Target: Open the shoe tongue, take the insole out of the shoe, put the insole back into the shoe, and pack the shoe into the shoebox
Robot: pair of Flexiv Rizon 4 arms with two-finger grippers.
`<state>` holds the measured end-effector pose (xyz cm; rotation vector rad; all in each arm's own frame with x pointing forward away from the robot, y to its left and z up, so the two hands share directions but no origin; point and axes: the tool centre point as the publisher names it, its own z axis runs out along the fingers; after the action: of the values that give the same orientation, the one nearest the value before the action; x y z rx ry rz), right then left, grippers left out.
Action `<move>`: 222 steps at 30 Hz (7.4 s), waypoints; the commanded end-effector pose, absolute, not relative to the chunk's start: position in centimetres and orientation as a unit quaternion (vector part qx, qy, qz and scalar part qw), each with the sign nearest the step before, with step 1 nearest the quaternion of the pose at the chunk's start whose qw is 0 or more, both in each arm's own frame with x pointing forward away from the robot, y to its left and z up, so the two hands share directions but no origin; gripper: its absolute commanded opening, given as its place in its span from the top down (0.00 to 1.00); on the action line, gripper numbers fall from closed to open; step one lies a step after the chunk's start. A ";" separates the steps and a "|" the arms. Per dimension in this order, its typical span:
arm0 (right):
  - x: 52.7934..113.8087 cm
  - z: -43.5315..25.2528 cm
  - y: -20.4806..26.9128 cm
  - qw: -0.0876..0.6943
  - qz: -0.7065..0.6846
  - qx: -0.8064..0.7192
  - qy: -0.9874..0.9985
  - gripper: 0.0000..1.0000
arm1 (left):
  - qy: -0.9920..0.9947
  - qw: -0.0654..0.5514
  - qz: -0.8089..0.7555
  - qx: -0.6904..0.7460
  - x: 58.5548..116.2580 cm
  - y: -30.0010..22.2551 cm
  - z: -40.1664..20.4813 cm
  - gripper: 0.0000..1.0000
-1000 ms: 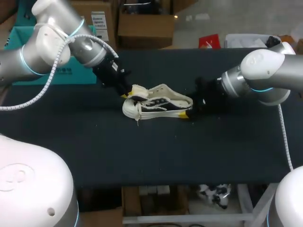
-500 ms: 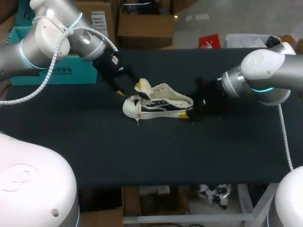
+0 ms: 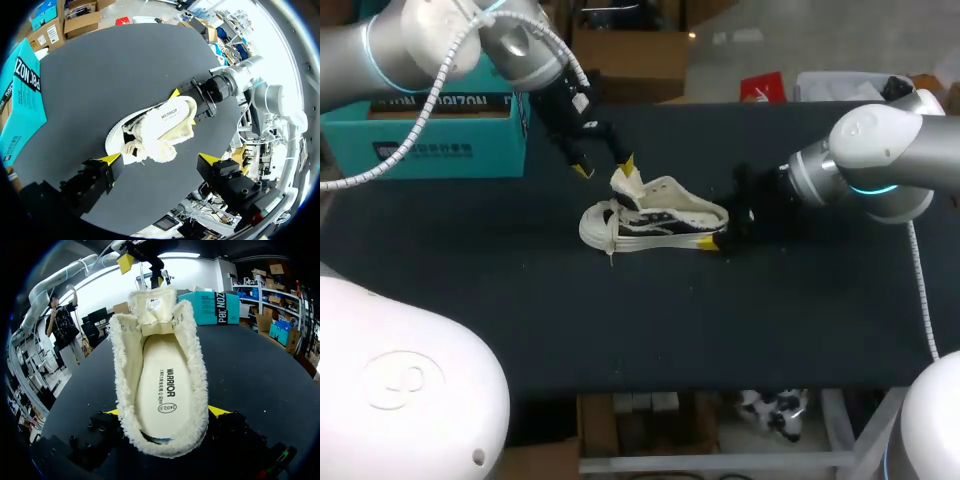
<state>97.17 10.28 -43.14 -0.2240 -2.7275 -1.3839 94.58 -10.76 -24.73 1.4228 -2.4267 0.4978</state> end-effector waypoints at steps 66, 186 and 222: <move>97.1 -44.0 10.1 0.038 -0.452 -0.073 -0.888 1.00 | -0.999 -0.012 0.022 0.047 95.5 -18.8 -30.6 1.00; 97.1 -44.0 10.1 0.038 -0.452 -0.073 -0.888 1.00 | -0.994 -0.090 0.006 0.055 95.2 -18.4 -46.1 0.74; 97.1 -44.0 10.1 0.038 -0.452 -0.073 -0.888 1.00 | -0.979 -0.187 0.015 0.078 104.2 -17.6 -48.7 0.87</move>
<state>97.44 10.23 -43.18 -0.2292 -2.7282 -1.3867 98.94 -17.65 -39.23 0.2752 -3.5025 0.0513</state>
